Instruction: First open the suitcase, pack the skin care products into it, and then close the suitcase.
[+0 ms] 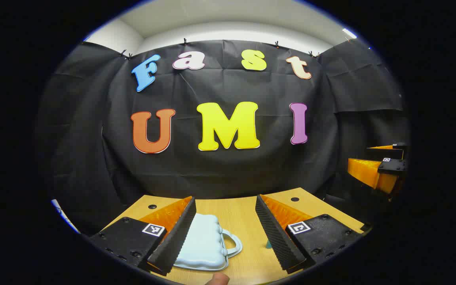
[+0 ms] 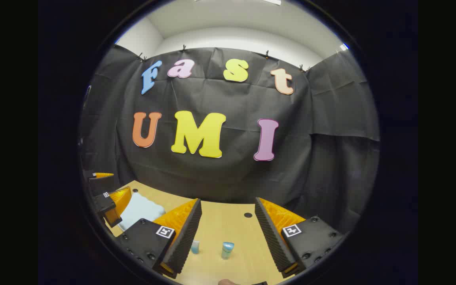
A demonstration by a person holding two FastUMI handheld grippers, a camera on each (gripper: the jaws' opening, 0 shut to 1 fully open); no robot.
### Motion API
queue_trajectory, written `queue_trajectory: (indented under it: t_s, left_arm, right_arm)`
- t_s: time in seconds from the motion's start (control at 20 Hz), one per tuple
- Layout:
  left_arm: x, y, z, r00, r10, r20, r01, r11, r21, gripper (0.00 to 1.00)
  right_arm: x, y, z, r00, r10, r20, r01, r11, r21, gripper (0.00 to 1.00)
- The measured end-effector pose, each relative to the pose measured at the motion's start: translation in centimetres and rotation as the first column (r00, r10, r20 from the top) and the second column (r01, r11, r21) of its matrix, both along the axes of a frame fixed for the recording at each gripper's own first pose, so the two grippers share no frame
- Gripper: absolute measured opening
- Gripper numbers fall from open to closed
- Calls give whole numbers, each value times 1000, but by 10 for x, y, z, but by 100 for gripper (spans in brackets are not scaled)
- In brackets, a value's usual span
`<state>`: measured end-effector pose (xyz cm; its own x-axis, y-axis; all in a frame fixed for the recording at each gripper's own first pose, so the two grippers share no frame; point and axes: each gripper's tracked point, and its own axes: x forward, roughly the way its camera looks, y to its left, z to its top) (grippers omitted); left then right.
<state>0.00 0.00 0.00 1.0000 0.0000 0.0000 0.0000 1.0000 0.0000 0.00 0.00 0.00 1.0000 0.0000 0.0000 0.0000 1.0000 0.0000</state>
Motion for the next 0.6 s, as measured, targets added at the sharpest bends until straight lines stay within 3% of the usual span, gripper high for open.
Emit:
queue_trajectory:
  t_s: [0.6]
  left_arm:
    - [4, 0, 1, 1000, 14, 5, -14, 1000, 7, 96]
  right_arm:
    - [6, -2, -2, 1000, 21, -3, -21, 1000, -5, 80]
